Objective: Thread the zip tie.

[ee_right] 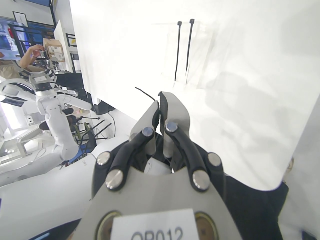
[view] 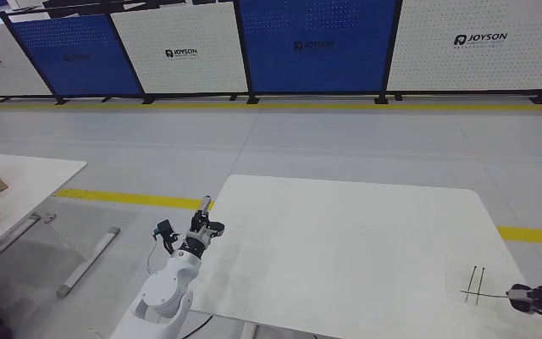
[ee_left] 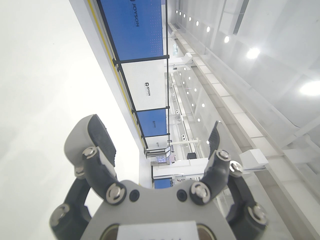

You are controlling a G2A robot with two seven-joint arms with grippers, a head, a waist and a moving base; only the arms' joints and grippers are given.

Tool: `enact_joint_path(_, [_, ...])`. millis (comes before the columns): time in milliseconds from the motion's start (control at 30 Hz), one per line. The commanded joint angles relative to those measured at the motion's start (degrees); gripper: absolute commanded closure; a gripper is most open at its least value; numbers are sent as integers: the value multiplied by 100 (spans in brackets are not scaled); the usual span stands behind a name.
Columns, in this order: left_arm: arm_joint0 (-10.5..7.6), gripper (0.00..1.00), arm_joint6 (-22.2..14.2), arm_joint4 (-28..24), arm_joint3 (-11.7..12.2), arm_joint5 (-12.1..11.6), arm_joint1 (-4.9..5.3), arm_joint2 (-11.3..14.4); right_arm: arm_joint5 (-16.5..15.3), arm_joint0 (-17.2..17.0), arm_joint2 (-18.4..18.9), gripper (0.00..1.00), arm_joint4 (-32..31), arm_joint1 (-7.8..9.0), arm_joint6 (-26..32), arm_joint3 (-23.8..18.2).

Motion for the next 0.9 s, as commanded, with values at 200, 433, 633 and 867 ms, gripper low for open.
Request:
enact_joint_path(200, [0,0,0,0,0,0,0,0,-335,-104,-28,100,309,-43,-159,-194])
enact_joint_path(433, [0,0,0,0,0,0,0,0,-727,-406,178,100,1035,-96,-466,-876])
enact_joint_path(633, [0,0,0,0,0,0,0,0,-632,-432,-334,100,963,-207,-922,-1690])
enact_joint_path(867, [0,0,0,0,0,0,0,0,-534,-238,-753,100,886,-278,-871,-1696])
